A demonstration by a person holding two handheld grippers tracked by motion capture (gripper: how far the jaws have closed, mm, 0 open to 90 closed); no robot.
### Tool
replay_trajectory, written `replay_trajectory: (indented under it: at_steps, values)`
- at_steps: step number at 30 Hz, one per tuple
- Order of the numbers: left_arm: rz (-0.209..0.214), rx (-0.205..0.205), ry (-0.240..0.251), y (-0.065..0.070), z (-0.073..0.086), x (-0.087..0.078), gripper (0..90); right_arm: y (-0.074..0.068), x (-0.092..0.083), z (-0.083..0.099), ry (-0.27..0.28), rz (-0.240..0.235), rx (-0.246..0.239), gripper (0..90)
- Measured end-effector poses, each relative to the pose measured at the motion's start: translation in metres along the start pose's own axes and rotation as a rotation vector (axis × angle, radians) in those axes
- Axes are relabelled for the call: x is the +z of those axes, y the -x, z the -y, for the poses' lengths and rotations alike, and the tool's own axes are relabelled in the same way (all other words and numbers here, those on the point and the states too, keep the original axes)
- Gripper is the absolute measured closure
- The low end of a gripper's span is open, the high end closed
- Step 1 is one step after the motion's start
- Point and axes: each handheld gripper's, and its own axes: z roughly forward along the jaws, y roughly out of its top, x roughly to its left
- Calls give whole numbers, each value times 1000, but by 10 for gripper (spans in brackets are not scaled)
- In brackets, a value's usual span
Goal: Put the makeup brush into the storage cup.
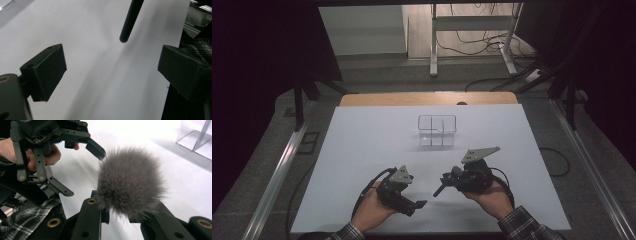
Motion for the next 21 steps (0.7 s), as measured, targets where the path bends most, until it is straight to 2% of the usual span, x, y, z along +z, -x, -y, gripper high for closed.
replay_trajectory:
  at_steps: [10, 21]
  values:
    - [-24, -1, -11, -5, 4, -7, 59, 5, -8, 3, 15, 44, -5, 759]
    - [-80, 9, -6, -15, 13, -17, 36, 9, -14, 7, 20, 81, -17, 759]
